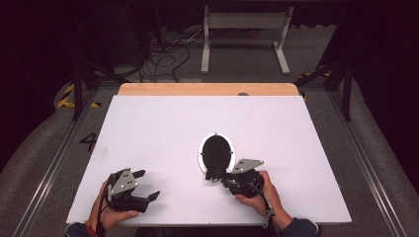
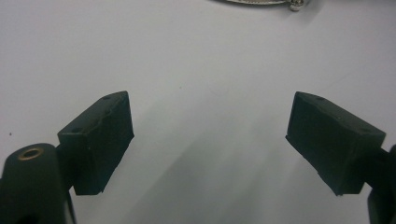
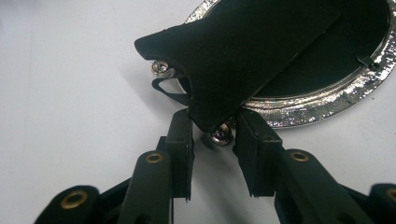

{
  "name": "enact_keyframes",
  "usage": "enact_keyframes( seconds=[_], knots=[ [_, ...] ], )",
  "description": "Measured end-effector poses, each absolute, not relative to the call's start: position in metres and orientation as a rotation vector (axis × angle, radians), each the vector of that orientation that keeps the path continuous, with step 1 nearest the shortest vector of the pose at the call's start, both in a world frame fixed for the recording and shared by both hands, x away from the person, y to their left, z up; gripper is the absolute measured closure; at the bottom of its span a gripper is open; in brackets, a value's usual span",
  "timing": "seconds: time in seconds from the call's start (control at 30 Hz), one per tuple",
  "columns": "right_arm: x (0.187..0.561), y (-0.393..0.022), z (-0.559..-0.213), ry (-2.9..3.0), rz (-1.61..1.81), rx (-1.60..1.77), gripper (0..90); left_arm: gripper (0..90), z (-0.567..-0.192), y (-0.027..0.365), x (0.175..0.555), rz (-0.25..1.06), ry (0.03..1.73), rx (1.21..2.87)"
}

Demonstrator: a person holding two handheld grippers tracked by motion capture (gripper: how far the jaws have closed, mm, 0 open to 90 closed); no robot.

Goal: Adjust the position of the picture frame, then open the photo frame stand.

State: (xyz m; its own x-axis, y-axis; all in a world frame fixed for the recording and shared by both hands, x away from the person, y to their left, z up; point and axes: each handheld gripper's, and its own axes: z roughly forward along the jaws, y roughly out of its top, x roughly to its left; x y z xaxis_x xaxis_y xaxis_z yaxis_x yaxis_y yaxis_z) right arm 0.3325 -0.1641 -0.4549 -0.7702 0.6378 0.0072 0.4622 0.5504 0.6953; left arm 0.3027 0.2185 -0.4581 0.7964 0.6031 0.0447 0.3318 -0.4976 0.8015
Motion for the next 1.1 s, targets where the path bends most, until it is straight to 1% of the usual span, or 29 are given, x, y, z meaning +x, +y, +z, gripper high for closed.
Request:
enact_keyframes(
  seconds=[0.27,0.47,0.67,0.77,1.1],
  knots=[
    [0.3331,-0.1657,-0.4555,2.544,1.051,0.911,67.9,14.0,-0.4595,0.2173,0.3037,0.406,0.683,2.150],
    [0.3361,-0.1672,-0.4548,2.547,1.097,0.909,67.5,14.1,-0.4580,0.2232,0.3037,0.450,0.756,2.110],
    [0.3360,-0.1678,-0.4528,2.529,1.122,0.905,66.9,14.2,-0.4582,0.2230,0.3026,0.459,0.753,2.111],
    [0.3370,-0.1698,-0.4513,2.517,1.159,0.916,64.8,14.2,-0.4590,0.2226,0.3035,0.461,0.753,2.119],
    [0.3377,-0.1695,-0.4501,2.509,1.175,0.908,63.9,14.2,-0.4597,0.2213,0.3037,0.460,0.765,2.118]
  ],
)
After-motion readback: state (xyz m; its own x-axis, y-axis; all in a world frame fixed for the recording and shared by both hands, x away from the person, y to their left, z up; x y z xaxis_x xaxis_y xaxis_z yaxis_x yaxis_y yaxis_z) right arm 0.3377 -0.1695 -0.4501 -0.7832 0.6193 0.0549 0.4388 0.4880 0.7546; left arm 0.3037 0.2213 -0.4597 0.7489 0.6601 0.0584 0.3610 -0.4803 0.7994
